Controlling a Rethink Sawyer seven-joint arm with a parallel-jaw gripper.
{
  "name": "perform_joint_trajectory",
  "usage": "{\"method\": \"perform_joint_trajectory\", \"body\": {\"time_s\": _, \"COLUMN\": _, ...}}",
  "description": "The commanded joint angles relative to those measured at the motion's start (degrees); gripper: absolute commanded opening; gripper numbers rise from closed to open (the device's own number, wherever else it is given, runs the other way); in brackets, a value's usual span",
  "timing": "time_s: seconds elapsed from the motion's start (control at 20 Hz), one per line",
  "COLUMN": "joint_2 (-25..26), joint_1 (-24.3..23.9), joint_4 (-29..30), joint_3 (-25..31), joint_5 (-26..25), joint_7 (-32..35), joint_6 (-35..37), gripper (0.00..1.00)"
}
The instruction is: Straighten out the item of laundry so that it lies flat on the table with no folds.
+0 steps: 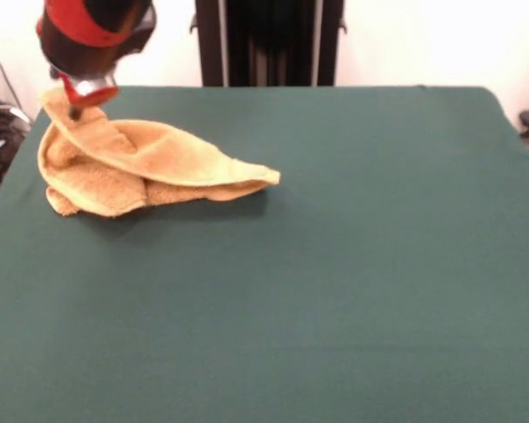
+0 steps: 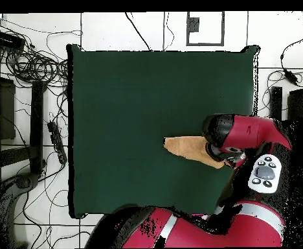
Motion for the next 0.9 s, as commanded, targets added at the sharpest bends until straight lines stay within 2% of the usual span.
{"method": "perform_joint_trajectory", "body": {"time_s": 0.05, "joint_2": 2.45, "joint_1": 0.23, "joint_4": -1.99, "joint_3": -2.98, "joint_5": 4.14, "joint_7": 16.7, "joint_6": 7.17, "gripper": 1.0}}
{"method": "perform_joint_trajectory", "body": {"time_s": 0.55, "joint_2": 2.79, "joint_1": -4.72, "joint_4": 2.51, "joint_3": 5.61, "joint_5": 4.86, "joint_7": 9.27, "joint_6": -13.27, "gripper": 1.0}}
{"method": "perform_joint_trajectory", "body": {"time_s": 0.75, "joint_2": 1.73, "joint_1": -5.49, "joint_4": 3.42, "joint_3": 6.73, "joint_5": 6.16, "joint_7": 6.65, "joint_6": -14.09, "gripper": 1.0}}
{"method": "perform_joint_trajectory", "body": {"time_s": 0.9, "joint_2": -0.08, "joint_1": -4.98, "joint_4": 3.2, "joint_3": 5.87, "joint_5": 7.06, "joint_7": 5.3, "joint_6": -10.37, "gripper": 1.0}}
